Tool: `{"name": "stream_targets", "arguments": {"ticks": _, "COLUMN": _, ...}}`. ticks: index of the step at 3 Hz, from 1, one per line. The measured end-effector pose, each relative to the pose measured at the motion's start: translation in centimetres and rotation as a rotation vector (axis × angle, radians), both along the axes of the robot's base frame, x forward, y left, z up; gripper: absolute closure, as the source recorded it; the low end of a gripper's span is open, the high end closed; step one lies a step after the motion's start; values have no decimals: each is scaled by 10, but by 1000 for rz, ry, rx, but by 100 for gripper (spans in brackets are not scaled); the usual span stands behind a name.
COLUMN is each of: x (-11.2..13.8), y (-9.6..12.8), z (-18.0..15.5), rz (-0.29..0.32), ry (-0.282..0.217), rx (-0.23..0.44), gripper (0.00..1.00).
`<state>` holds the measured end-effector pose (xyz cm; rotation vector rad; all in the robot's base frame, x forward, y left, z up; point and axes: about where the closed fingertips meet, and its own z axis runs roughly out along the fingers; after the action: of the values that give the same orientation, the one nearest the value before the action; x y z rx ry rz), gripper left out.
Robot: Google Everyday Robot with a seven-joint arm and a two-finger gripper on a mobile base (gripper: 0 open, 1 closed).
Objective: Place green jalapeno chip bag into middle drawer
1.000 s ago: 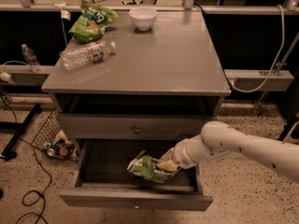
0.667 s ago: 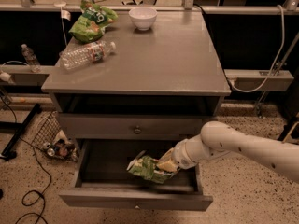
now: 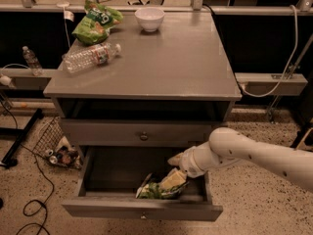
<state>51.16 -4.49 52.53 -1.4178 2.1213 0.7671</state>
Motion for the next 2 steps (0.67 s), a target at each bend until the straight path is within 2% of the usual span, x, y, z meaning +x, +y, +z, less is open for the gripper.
{"name": "stream_targets", "arguments": {"ticks": 1, "x": 0, "y": 1, "z": 0, "rz": 1, "ry": 1, "rx": 0, "gripper": 0}}
{"name": "stream_targets", "arguments": {"ticks": 2, "x": -5, "y": -17, "z": 0, "rz": -65, "ry": -12, "rx": -3, "gripper": 0}}
